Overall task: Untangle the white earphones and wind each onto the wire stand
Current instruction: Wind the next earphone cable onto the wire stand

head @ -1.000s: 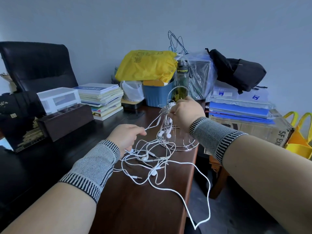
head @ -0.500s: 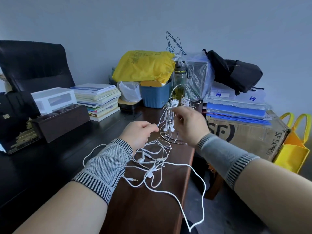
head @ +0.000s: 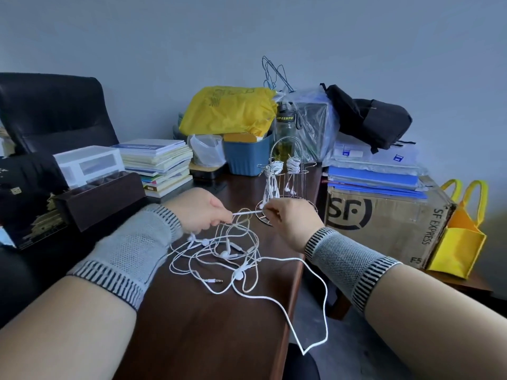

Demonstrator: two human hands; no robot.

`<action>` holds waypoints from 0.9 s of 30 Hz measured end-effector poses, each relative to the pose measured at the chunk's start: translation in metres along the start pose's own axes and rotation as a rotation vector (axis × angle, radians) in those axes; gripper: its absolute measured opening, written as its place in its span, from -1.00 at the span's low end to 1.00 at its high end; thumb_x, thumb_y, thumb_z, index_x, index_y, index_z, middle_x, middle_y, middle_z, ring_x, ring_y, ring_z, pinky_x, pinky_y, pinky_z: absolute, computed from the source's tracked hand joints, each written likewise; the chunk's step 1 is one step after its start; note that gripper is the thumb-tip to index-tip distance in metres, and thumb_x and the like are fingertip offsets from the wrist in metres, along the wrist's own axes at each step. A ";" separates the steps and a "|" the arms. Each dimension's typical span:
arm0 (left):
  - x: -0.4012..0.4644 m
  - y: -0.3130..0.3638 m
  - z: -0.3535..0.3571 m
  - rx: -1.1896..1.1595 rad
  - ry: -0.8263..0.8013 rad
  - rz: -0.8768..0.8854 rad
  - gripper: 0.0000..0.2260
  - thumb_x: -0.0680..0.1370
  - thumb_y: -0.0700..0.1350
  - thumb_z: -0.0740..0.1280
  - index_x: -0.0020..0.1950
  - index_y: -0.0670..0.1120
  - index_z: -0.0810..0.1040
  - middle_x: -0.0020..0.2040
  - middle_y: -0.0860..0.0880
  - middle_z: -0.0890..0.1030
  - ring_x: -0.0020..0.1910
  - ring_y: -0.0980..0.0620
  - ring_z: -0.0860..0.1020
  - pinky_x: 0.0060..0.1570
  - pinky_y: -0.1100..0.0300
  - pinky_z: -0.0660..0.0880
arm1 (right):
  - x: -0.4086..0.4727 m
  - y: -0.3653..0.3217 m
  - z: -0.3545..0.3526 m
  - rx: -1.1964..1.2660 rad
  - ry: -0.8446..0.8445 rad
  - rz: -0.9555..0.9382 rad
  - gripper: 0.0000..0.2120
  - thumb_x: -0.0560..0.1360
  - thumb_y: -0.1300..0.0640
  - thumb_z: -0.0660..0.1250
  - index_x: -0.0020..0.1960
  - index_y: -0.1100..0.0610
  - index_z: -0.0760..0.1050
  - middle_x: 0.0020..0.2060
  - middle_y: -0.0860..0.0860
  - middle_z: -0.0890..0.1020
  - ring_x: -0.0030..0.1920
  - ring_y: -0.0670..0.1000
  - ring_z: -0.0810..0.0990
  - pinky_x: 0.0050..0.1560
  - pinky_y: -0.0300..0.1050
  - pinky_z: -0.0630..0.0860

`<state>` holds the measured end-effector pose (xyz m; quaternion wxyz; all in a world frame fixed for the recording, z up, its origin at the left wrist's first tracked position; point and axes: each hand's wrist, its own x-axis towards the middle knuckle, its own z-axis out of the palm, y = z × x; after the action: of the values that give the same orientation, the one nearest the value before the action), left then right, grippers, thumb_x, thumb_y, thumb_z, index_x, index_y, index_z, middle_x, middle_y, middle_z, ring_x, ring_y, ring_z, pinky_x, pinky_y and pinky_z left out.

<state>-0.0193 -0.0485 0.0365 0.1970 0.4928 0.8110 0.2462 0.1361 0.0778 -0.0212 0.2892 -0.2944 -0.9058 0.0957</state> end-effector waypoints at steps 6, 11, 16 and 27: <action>-0.020 0.011 -0.051 0.519 0.240 0.012 -0.83 0.49 -0.06 0.39 -0.30 -0.02 0.62 -0.37 0.07 0.58 -0.34 0.12 0.49 -0.36 0.25 0.35 | 0.009 -0.009 -0.011 0.016 0.063 0.081 -0.79 0.60 0.12 0.21 0.05 0.11 0.62 -0.09 0.07 0.69 -0.08 0.11 0.63 0.01 -0.03 0.56; -0.024 -0.011 -0.053 -0.148 0.155 0.066 -0.88 0.53 -0.13 0.41 -0.18 -0.15 0.64 -0.55 0.12 0.32 -0.58 0.17 0.24 -0.54 0.34 0.19 | 0.003 0.009 -0.012 -0.009 0.000 0.207 -0.80 0.59 0.12 0.22 -0.02 0.10 0.62 -0.11 0.06 0.68 -0.14 0.05 0.61 -0.07 -0.10 0.57; -0.033 -0.008 -0.053 -0.070 0.386 0.138 -0.88 0.49 -0.09 0.45 -0.26 -0.01 0.64 -0.46 0.13 0.49 -0.43 0.15 0.42 -0.41 0.27 0.33 | -0.004 0.009 -0.016 0.001 -0.001 0.228 -0.78 0.60 0.11 0.21 0.02 0.10 0.63 -0.11 0.04 0.67 -0.11 0.06 0.61 -0.08 -0.08 0.56; -0.022 0.020 -0.005 0.024 0.380 0.264 -0.88 0.47 -0.06 0.47 -0.24 -0.04 0.64 -0.49 0.11 0.46 -0.52 0.21 0.37 -0.47 0.35 0.30 | -0.014 0.005 -0.023 -0.103 -0.264 0.270 -0.73 0.56 0.15 0.23 0.23 0.09 0.55 0.10 0.05 0.63 0.11 0.07 0.60 0.11 -0.14 0.51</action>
<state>0.0015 -0.0618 0.0537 0.0012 0.5415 0.7650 0.3487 0.1611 0.0736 -0.0109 0.1371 -0.4127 -0.8918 0.1251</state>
